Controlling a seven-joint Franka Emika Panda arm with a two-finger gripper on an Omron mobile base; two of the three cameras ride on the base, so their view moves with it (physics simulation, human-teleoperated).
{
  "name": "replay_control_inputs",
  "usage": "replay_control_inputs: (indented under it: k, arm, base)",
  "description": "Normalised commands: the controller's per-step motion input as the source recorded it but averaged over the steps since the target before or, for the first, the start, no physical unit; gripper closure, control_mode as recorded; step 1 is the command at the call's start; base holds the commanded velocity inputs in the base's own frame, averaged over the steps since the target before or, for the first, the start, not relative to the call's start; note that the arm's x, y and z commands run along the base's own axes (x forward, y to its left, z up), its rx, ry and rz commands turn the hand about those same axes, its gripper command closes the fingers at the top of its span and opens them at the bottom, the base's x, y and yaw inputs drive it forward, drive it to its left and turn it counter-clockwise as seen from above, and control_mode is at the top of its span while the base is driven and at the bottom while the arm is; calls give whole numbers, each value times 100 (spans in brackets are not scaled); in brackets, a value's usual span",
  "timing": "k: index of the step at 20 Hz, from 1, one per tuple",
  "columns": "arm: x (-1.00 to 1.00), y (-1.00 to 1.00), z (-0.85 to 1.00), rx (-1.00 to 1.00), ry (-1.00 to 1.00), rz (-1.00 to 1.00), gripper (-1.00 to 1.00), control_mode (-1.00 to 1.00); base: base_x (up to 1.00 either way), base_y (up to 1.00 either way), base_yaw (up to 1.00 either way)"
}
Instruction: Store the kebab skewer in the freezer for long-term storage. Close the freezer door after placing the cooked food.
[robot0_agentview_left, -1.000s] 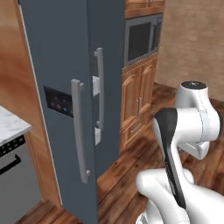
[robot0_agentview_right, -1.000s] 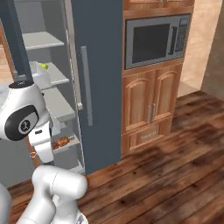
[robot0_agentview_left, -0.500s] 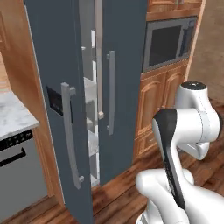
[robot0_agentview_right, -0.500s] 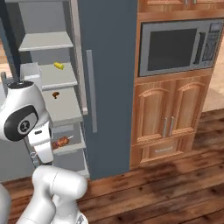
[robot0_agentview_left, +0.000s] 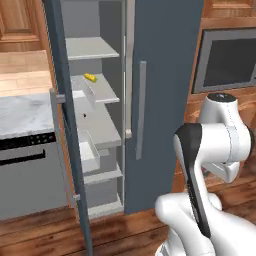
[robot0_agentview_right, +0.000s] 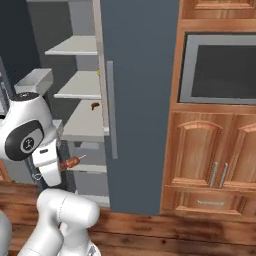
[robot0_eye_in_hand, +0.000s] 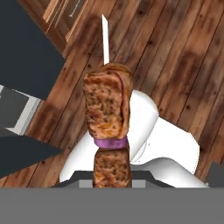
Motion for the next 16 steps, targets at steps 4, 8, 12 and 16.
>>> replay_control_inputs:
  k: [4, 8, 12, 16]
  arm:
    - [0, 0, 0, 0, 0, 0, 100, 100]
    - [0, 0, 0, 0, 0, 0, 100, 100]
    - [0, 0, 0, 0, 0, 0, 100, 100]
    - [0, 0, 0, 0, 0, 0, 100, 100]
  base:
    - [10, -60, 84]
    - [4, -57, 80]
    - [29, -55, 55]
    - [42, -31, 23]
